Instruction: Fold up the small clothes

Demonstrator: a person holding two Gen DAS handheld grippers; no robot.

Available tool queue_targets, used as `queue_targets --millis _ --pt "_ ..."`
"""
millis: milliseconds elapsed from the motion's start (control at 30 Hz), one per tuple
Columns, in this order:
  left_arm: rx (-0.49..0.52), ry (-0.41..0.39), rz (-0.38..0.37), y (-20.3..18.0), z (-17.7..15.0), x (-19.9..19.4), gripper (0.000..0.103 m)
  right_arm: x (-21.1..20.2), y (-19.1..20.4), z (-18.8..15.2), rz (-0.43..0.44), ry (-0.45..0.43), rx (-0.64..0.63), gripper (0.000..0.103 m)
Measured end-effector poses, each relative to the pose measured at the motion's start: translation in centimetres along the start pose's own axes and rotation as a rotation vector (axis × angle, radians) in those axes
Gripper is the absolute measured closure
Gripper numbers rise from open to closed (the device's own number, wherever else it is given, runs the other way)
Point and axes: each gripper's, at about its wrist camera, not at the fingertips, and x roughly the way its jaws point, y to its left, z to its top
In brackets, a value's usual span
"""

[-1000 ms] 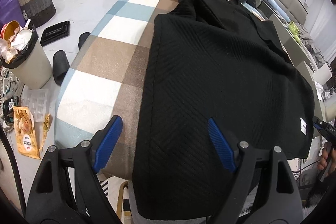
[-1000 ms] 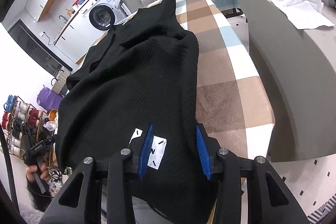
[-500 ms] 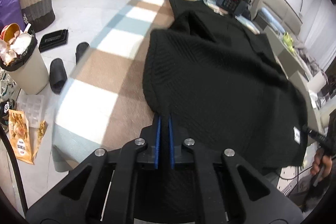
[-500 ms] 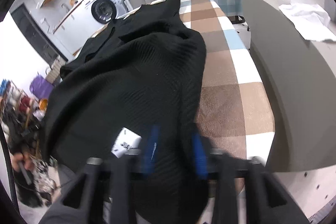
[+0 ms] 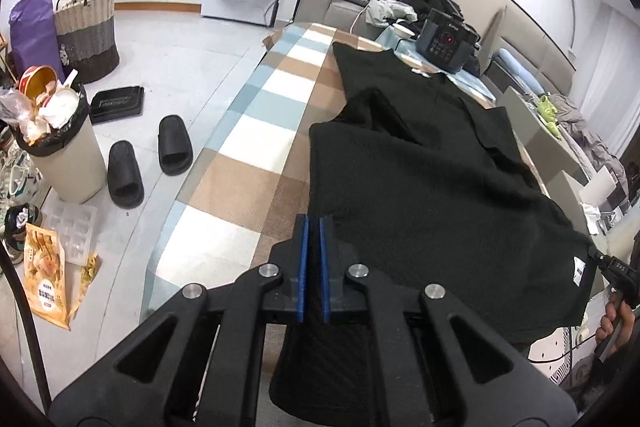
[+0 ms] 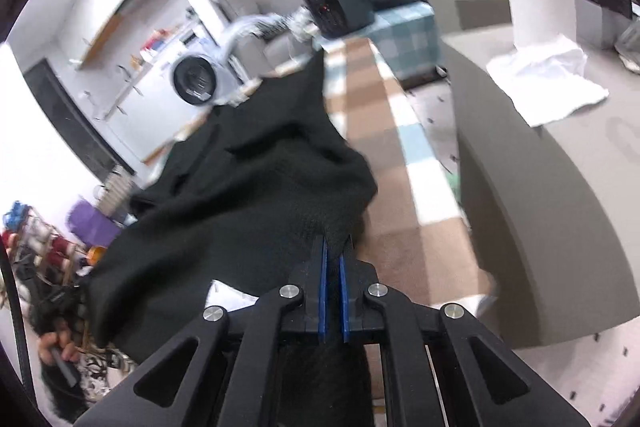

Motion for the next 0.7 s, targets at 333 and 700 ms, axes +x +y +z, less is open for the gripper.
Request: queue_targets --millis 333,700 --pt "-0.068 0.063 0.048 1.2 -1.2 2.0 0.095 -0.8 0.0 -2.7 -0.032 0.064 0.053 0.065" --pt "0.016 0.010 0.015 -1.7 -1.5 -1.2 0.035 -4.4 4.8 -10.0 0.162 0.057 0.100 0.044"
